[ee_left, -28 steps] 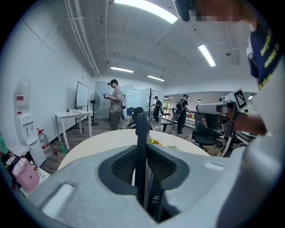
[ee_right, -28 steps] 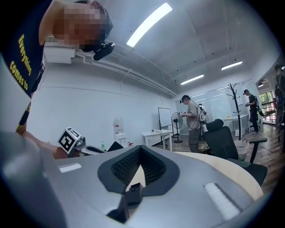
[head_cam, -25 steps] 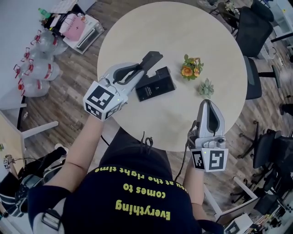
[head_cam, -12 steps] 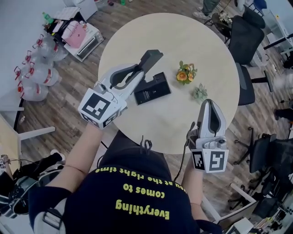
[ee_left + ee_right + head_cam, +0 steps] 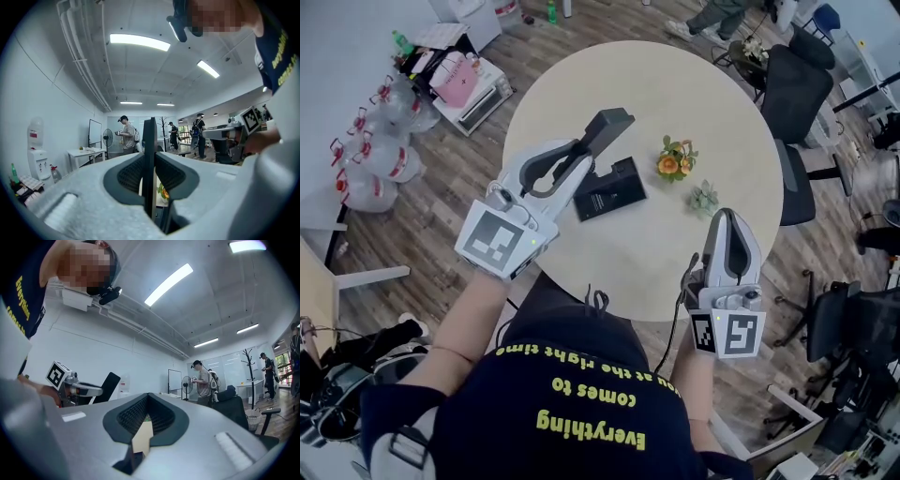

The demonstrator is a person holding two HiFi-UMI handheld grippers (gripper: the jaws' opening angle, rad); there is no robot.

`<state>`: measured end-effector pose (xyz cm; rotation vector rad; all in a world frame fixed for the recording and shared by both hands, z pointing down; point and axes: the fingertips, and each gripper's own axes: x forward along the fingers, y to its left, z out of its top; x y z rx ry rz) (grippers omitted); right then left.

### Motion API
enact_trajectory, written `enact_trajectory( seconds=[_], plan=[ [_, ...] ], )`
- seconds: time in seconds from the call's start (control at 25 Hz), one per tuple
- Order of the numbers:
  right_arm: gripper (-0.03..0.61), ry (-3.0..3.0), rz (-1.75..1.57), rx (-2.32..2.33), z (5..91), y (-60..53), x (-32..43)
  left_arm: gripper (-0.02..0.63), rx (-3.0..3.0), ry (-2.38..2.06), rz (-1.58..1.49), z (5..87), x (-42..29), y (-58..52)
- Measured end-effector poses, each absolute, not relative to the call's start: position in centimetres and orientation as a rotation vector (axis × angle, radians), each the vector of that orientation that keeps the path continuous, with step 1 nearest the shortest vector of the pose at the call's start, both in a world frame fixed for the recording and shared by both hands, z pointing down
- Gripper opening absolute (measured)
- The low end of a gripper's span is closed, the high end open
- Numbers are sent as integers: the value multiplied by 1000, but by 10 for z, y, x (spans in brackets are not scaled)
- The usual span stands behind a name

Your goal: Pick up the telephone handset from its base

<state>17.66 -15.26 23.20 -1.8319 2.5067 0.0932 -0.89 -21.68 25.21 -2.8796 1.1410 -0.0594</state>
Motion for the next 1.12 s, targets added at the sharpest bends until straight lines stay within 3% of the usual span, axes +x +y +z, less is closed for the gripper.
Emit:
enact_trajectory(
  seconds=[1.12],
  plan=[
    [12,2511,120,-1844,229,-153,178,77,-2915,1138,3,258,-7,-217]
  ],
)
